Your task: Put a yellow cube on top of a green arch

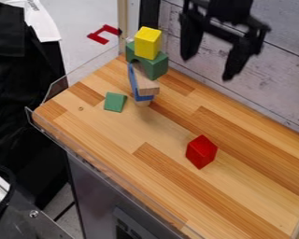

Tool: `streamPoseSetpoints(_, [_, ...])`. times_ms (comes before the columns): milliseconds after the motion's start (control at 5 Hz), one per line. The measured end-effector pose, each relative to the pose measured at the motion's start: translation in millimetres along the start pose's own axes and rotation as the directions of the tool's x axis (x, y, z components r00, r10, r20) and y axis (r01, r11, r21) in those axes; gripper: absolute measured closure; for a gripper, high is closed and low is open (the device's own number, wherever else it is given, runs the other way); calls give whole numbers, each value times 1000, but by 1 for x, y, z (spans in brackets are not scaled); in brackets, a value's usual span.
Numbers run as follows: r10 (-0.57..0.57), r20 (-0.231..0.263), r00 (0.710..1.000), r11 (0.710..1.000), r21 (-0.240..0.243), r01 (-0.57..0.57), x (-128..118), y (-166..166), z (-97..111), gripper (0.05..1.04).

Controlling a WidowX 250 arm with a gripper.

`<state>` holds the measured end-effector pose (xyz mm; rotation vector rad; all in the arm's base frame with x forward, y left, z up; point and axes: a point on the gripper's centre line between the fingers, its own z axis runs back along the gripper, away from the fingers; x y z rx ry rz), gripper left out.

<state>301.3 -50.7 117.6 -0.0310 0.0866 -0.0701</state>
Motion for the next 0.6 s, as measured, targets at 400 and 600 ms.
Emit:
streamPoseSetpoints(400, [2, 34, 999, 999, -36, 0, -4, -4, -48, 85])
streamPoseSetpoints(600, [-8, 70, 998, 1000, -20, 9, 1, -1, -54, 85])
